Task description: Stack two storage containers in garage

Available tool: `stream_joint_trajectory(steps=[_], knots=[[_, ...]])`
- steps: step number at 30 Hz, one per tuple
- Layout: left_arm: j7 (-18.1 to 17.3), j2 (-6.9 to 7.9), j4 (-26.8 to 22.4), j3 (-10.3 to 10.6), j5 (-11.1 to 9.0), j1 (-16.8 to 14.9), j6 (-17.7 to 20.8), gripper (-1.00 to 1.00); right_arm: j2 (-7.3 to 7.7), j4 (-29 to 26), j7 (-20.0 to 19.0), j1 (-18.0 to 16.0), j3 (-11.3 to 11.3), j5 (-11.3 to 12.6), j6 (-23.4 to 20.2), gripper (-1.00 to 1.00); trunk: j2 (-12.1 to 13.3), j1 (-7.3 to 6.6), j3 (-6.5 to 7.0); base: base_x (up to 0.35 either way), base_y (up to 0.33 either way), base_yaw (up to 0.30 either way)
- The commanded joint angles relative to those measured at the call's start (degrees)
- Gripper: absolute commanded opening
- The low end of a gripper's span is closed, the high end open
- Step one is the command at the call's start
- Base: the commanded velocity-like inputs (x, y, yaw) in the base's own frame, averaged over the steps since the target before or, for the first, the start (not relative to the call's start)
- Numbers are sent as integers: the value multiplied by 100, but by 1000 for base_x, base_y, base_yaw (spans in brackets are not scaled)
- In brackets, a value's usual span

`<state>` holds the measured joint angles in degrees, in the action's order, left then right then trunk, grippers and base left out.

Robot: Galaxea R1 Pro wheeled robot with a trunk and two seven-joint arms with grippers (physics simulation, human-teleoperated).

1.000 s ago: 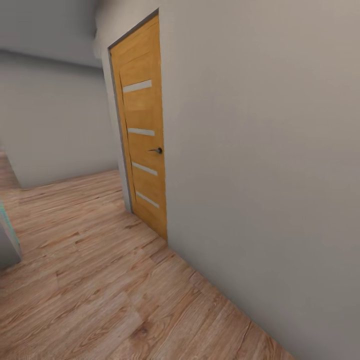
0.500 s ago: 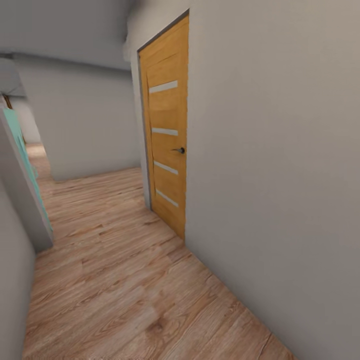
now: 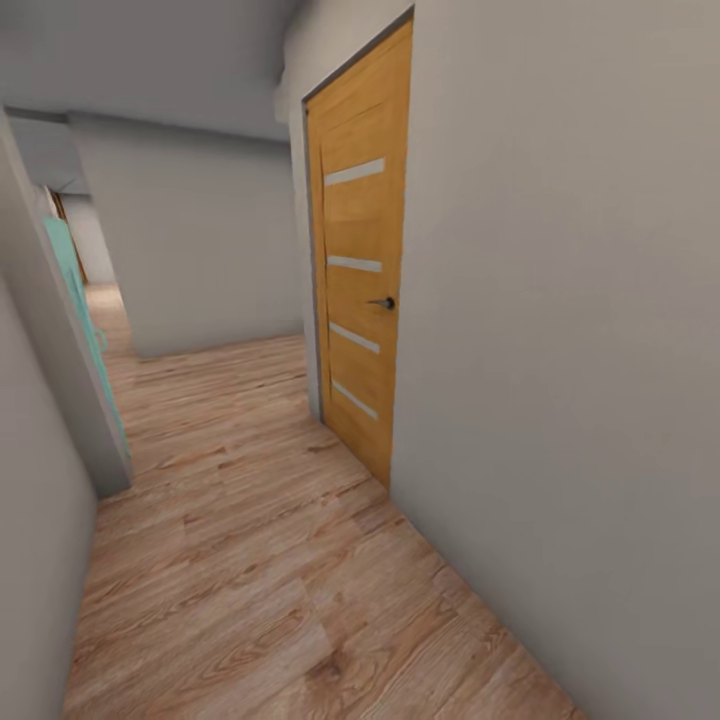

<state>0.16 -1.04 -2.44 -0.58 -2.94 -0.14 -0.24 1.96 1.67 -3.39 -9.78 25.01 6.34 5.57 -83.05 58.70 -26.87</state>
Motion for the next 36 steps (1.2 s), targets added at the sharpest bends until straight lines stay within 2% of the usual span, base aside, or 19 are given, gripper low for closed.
stream_joint_trajectory(steps=[1,11,16,31,36], knots=[[2,-1,-2,-2,-31,-2,-2,100,2,18,-30,-7,44,56,38,100,-2,3,-6,314,0,6],[4,6,0,-1,-31,-2,-2,100,14,18,-41,-6,63,0,41,100,-2,3,-6,321,0,1],[6,-1,3,-1,-31,-3,-2,100,-30,18,-32,-6,67,36,27,100,-2,3,-6,322,0,26],[15,10,7,5,-41,-3,10,100,-32,18,-28,-6,21,84,41,100,-2,3,-6,322,0,261],[13,15,1,5,-166,-2,42,100,-31,18,-26,-7,2,107,36,100,-2,3,-6,322,0,299]])
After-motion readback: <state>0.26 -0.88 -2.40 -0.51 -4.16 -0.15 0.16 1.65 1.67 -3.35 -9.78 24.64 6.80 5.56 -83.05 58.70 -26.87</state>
